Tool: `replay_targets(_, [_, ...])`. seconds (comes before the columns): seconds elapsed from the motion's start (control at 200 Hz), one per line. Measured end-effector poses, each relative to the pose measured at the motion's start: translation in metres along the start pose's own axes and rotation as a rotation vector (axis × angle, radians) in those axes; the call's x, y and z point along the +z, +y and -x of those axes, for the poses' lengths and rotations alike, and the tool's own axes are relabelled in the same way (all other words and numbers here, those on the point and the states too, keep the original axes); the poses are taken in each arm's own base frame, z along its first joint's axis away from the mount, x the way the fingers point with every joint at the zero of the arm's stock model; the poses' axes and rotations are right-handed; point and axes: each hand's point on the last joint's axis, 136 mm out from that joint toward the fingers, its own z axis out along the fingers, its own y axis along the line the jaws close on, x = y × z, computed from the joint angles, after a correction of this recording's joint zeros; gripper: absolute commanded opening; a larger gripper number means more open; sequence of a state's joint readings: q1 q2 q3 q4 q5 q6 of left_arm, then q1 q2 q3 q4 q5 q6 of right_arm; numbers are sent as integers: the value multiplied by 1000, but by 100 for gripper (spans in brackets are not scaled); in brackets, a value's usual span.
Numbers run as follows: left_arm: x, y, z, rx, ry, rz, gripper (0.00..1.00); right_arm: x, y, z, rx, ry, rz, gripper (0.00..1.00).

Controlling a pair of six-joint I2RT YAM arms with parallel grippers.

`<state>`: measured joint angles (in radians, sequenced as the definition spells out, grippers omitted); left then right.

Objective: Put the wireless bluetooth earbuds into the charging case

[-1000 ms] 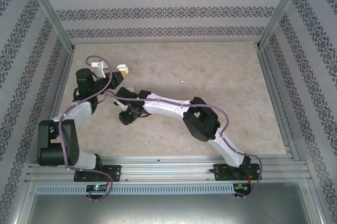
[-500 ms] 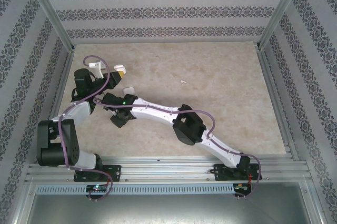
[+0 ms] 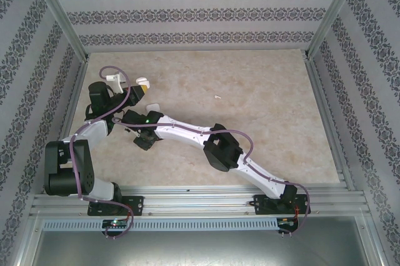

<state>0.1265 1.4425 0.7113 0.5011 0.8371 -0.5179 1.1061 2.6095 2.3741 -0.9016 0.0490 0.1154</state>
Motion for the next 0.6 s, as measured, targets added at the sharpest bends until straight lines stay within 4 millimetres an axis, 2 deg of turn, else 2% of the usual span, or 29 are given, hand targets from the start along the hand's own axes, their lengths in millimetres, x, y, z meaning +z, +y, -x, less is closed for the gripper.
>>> replay_targets(0.125, [0,0,0,0,2,-3,0,0,2,0,-14,0,18,21])
replay_targets(0.32, [2,0,-5,-18,19,-21,0,-3,0,-6,-32,-28,22,18])
replay_targets(0.44, [3,0,-6,-27,24,-24,0,-11,-8,-28,-28,-21,15,18])
replay_targets(0.6, [3,-2,-5,-34,24,-34,0,-22,-31,-63,5,5,-4,18])
